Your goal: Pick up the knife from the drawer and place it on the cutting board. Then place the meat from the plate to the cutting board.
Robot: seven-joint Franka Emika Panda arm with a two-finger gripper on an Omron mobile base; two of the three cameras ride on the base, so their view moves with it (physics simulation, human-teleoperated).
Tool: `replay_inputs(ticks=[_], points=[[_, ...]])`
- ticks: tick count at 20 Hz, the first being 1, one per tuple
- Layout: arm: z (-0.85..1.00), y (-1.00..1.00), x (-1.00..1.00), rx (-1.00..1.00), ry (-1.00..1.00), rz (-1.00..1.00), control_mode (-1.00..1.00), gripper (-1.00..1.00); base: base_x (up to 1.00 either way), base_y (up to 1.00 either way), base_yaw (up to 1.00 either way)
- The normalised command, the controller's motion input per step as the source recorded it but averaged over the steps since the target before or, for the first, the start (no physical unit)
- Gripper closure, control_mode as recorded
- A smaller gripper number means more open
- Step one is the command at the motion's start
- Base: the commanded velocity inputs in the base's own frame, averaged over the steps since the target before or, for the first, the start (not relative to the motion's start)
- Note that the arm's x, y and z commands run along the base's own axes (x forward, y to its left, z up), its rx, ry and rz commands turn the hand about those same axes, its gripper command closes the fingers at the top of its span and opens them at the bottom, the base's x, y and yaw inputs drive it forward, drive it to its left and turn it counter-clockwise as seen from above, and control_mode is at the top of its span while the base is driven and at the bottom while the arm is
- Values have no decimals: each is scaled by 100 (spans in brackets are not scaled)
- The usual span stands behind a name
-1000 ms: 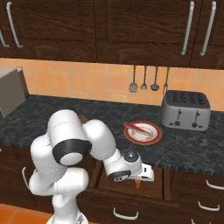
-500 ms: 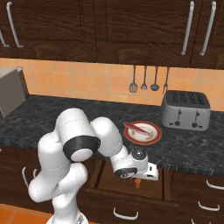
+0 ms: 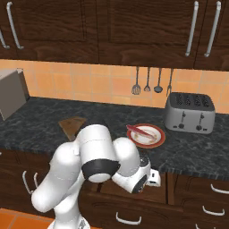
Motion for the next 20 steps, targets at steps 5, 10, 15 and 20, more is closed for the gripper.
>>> replay_inputs(ticks=[5, 10, 15, 20], points=[[-34, 0, 19, 0, 0, 0, -100, -100, 0, 0, 0], [-38, 0, 9, 0, 0, 0, -100, 100, 0, 0, 0], [-40, -12, -23, 4, 0, 8, -100, 100, 0, 0, 0], [14, -43, -25, 16, 0, 33, -100, 100, 0, 0, 0]])
